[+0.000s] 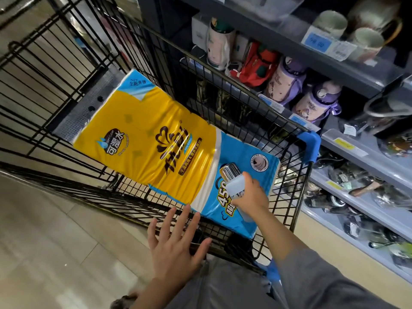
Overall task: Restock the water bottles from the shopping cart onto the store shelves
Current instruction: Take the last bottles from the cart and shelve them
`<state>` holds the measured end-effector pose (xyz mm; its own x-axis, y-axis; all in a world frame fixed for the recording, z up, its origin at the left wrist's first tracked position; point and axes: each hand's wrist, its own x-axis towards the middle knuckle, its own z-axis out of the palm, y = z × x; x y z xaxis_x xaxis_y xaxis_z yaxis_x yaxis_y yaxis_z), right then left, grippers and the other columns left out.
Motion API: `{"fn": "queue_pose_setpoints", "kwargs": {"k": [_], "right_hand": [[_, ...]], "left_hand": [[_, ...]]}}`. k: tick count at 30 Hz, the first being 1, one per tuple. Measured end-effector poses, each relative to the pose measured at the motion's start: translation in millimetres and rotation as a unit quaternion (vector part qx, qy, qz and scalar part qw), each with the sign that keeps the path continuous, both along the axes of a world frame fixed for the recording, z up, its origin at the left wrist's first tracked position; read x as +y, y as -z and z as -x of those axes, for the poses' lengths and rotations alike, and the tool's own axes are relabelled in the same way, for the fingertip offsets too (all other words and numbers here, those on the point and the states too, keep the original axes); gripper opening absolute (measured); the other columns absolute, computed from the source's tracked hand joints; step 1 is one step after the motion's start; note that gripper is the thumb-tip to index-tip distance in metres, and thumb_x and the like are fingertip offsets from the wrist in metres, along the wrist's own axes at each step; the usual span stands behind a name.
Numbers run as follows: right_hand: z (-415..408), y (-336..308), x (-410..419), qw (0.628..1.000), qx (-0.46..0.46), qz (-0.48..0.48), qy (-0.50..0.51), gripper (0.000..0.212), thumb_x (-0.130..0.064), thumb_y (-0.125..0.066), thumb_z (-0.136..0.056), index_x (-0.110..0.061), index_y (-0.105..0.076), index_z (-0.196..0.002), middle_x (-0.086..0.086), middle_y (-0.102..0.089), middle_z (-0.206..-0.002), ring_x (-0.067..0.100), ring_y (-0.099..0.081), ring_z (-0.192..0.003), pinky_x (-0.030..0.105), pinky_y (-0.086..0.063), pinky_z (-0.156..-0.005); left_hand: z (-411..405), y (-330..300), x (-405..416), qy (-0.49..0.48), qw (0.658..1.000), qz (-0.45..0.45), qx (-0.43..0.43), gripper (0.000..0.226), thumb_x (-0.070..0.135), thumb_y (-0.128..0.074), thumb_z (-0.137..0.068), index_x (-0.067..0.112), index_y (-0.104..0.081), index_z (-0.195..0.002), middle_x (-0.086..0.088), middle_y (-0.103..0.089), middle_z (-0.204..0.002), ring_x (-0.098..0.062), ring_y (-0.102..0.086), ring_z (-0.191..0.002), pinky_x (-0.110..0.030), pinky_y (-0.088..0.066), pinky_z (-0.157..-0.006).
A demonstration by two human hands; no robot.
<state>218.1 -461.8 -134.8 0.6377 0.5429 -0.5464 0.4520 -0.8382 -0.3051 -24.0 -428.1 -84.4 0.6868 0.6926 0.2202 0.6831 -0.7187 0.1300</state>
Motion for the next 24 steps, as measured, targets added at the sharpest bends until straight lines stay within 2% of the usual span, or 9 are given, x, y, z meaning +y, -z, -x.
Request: {"fn": "queue_pose_setpoints", "kwargs": {"k": [5,9,14,16,18,21,24], "right_hand": [[8.6,-29.8,-3.5,0.998,-0.016,-0.061,0.020,0.089,-0.034,-0.075,-0.069,-0.030,-0.024,-0.142,0.007,-0.044,-0.128,0.030,-0.051,-0.110,0.040,-0.048,-0.084],[9.8,-65.1,-12.9,0.991,-0.013,-0.133,0.032,0.090,-0.035,-0.078,-0.068,-0.028,-0.025,-0.141,0.006,-0.043,-0.130,0.028,-0.052,-0.110,0.037,-0.046,-0.083],[4.0,-110.5,-40.4,0.963,0.012,-0.257,0.083,0.097,-0.036,-0.084,-0.065,-0.029,-0.027,-0.143,0.001,-0.044,-0.134,0.021,-0.051,-0.109,0.038,-0.047,-0.091],[-2.2,-125.8,-58.0,0.947,0.016,-0.306,0.100,0.096,-0.037,-0.085,-0.064,-0.029,-0.029,-0.142,-0.007,-0.046,-0.127,0.014,-0.048,-0.107,0.035,-0.046,-0.091],[-11.5,-139.8,-80.4,0.926,0.024,-0.357,0.122,0.091,-0.033,-0.086,-0.064,-0.035,-0.031,-0.137,-0.019,-0.044,-0.118,0.006,-0.046,-0.104,0.024,-0.042,-0.087],[-31.8,-158.1,-126.7,0.891,0.038,-0.427,0.150,0.088,-0.026,-0.088,-0.064,-0.049,-0.029,-0.124,-0.031,-0.044,-0.116,0.000,-0.050,-0.103,0.013,-0.040,-0.083],[-59.8,-174.4,-189.8,0.868,0.026,-0.461,0.182,0.087,-0.029,-0.088,-0.063,-0.056,-0.032,-0.123,-0.031,-0.049,-0.120,-0.006,-0.054,-0.103,0.020,-0.048,-0.086]], "left_hand": [[1.8,-1.4,0.8,0.018,1.000,0.011,-0.018,0.054,0.062,-0.039,-0.087,0.029,-0.066,-0.120,0.004,-0.059,-0.131,-0.022,-0.044,-0.126,-0.053,-0.024,-0.105],[2.1,-6.9,-0.1,0.003,0.998,0.053,-0.021,0.050,0.058,-0.044,-0.084,0.028,-0.070,-0.114,0.005,-0.065,-0.122,-0.021,-0.047,-0.122,-0.052,-0.024,-0.105],[0.5,-16.6,-1.7,-0.003,0.995,0.099,0.026,0.056,0.060,-0.037,-0.084,0.027,-0.069,-0.114,0.005,-0.069,-0.113,-0.025,-0.059,-0.114,-0.049,-0.020,-0.107],[-7.4,-22.5,-5.7,0.013,0.991,0.126,0.036,0.063,0.062,-0.023,-0.091,0.025,-0.068,-0.115,0.003,-0.068,-0.115,-0.025,-0.061,-0.111,-0.045,-0.027,-0.104],[-24.8,-31.6,-14.5,0.042,0.988,0.142,0.032,0.069,0.061,-0.013,-0.094,0.023,-0.068,-0.112,0.002,-0.068,-0.114,-0.026,-0.063,-0.104,-0.044,-0.043,-0.092],[-68.1,-41.2,-41.0,0.118,0.983,0.139,-0.031,0.052,0.052,-0.031,-0.094,0.018,-0.069,-0.105,-0.001,-0.069,-0.108,-0.026,-0.065,-0.094,-0.042,-0.052,-0.078],[-125.9,-50.7,-79.4,0.185,0.969,0.138,-0.085,0.036,0.044,-0.044,-0.088,0.019,-0.065,-0.102,-0.002,-0.069,-0.104,-0.026,-0.067,-0.089,-0.037,-0.055,-0.073]]}}
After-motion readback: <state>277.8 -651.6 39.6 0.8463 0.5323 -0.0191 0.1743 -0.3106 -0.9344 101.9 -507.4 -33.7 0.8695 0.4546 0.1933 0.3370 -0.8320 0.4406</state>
